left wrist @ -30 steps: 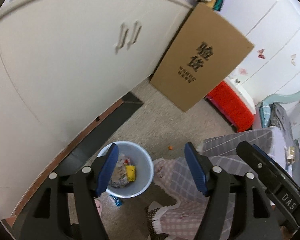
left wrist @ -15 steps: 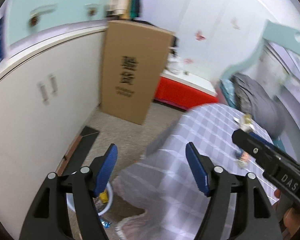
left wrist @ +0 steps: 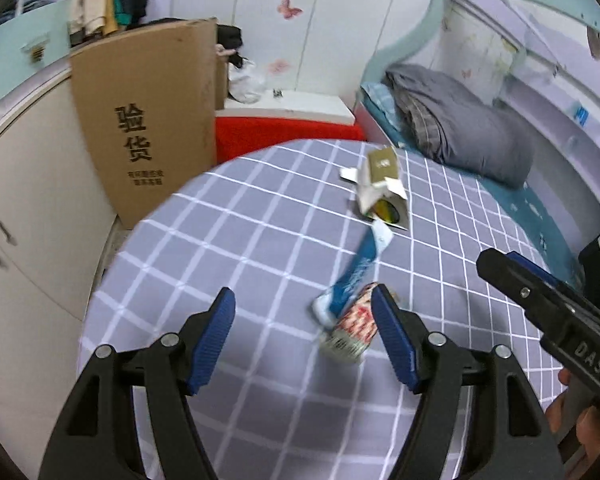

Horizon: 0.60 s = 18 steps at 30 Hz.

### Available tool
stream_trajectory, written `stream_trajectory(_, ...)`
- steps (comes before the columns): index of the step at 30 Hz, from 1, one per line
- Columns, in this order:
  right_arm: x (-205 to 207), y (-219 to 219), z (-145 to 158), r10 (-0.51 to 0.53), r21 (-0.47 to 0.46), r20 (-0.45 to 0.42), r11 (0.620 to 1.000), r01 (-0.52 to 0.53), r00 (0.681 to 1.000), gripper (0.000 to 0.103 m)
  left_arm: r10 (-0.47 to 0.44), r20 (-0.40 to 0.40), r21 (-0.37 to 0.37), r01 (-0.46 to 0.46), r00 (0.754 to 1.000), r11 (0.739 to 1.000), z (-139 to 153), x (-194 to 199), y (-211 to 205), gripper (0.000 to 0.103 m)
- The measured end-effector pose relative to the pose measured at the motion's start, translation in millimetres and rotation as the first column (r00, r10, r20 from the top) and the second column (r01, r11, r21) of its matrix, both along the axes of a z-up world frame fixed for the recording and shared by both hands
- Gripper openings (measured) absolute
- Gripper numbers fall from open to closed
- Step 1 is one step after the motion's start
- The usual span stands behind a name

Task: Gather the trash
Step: 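Grasp the blue-white tube with the left tool while the right grasps the white-green medicine box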

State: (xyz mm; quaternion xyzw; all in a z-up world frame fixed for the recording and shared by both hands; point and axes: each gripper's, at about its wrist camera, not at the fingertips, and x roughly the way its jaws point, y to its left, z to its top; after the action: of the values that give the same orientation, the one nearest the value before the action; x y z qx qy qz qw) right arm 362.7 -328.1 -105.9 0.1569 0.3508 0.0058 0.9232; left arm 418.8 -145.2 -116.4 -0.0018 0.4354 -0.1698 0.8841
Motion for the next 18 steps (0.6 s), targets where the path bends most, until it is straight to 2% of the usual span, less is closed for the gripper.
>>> stream_trajectory(6,10.6,-26.0,-11.2,-0.032,0.020,-0.013,0.999,0.032,0.999,0.063,-0.056,-0.036,0.032,0.057,0.998,0.998,-18.6,21.7,-38.8,0.060)
stream_trajectory(9,17.2,-32.9,-11.7,-0.046,0.032,-0.010,0.998,0.046,0.999,0.063,-0.077,-0.051,0.062,0.080,0.996,0.995,-26.3,30.0,-53.7,0.048)
stream_trajectory(11,23.0,-37.1,-11.3,-0.054,0.043,-0.008,0.998,0.054,0.999,0.064,-0.100,-0.054,0.074,0.104,0.994,0.992,-29.0,33.3,-60.1,0.026)
stream_trajectory(14,30.8,-37.1,-10.1,-0.057,0.055,-0.004,0.997,0.057,0.998,0.066,-0.140,-0.038,0.103,0.144,0.989,0.984,-27.2,34.2,-64.6,0.008)
stream_trajectory(18,44.7,-28.3,-9.2,-0.045,0.058,0.000,0.997,0.045,0.999,0.071,-0.127,-0.005,0.073,0.127,0.992,0.989,-19.5,32.2,-48.5,0.006)
